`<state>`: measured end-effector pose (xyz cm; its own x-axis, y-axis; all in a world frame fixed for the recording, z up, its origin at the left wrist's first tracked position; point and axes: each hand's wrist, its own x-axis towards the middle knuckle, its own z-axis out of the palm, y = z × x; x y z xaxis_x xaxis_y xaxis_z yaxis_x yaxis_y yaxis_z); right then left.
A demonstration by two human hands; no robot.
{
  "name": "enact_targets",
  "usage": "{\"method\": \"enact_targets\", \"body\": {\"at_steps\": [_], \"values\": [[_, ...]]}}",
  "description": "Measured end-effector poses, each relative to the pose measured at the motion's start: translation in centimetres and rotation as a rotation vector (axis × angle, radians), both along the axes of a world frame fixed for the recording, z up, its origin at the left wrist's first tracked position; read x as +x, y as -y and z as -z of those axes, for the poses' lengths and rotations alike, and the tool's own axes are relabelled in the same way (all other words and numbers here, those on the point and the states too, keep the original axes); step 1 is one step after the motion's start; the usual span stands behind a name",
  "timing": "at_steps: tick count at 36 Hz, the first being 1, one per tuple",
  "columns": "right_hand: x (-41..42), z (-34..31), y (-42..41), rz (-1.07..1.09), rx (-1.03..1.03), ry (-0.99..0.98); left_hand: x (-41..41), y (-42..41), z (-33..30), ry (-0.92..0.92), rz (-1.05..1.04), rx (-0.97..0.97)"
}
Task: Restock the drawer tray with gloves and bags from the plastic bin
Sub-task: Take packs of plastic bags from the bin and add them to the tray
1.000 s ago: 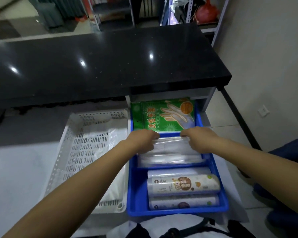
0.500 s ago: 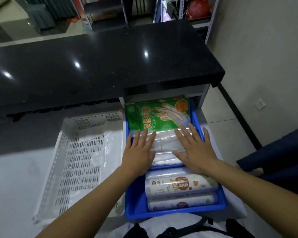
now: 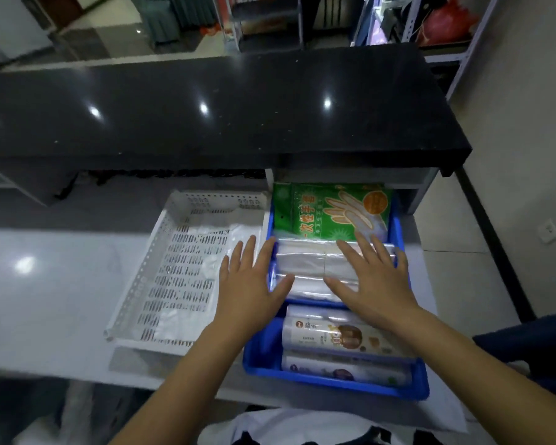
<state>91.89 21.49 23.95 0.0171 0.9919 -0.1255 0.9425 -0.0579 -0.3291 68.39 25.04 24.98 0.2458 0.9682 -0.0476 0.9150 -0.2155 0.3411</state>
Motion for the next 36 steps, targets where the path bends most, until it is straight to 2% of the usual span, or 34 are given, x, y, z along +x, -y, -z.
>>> {"method": "enact_targets", "body": {"at_steps": [3,9,15,26,30,36], "values": [[-2.0,-1.0,-0.4,-0.133,0.018,-0.034,-1.9,3.1,-1.4,0.068,-0.131,0.028],[-6.5,-2.4,-0.1,-0.402,0.025,-0.154,-5.9,9.5,-2.1,0.036,-0.357,-0.008],[-12.6,-3.2,2.5,-0.604,0.015,-0.158,-10.4,15.1,-1.4,0.083,-0.552,-0.046],[-26.0,-0.6,12.1,-0.739,-0.155,-0.036,-23.6,24.5,2.3,0.116,-0.642,-0.105],[-31.3,0.6,14.4,-0.720,-0.201,-0.008,-29.6,27.7,3.3,0.140,-0.703,-0.107],[-39.3,2.2,17.8,-0.701,-0.318,0.005,-36.6,32.6,5.9,0.195,-0.814,-0.207]]}}
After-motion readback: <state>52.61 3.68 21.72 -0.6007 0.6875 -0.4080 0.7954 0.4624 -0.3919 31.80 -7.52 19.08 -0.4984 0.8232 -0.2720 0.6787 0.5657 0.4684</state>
